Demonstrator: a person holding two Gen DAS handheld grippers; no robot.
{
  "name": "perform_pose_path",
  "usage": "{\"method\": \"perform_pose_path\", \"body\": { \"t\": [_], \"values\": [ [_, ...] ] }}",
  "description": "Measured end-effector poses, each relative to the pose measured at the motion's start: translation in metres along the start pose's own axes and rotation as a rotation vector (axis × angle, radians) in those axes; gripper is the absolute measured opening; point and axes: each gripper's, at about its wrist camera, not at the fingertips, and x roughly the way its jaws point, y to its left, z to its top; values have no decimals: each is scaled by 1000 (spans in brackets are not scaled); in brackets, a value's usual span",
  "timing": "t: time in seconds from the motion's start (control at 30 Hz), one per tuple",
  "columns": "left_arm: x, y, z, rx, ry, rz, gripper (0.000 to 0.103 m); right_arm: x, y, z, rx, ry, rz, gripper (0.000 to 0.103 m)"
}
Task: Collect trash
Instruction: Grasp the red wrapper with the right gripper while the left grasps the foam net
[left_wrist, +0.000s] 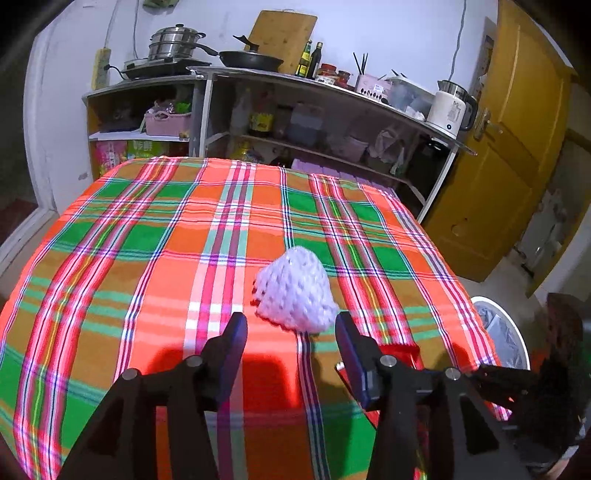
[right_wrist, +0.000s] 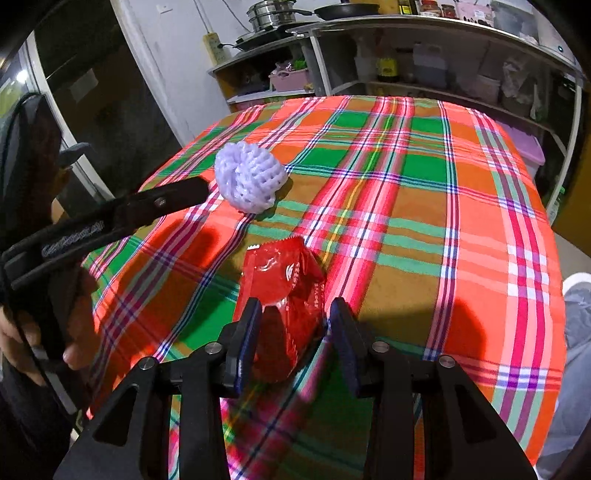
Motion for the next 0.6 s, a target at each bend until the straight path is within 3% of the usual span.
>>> {"method": "perform_pose_path", "body": {
  "t": [0.03, 0.13, 0.6],
  "values": [
    [4, 0, 2, 3, 4, 4, 49, 0, -1, 1, -1, -2, -7, 21],
    [14, -2, 8, 9, 10, 2, 50, -1, -4, 2, -4, -8, -2, 18],
    [56, -10, 18, 28, 57, 36, 53, -13, -24, -3, 28, -27, 4, 16]
  ]
}}
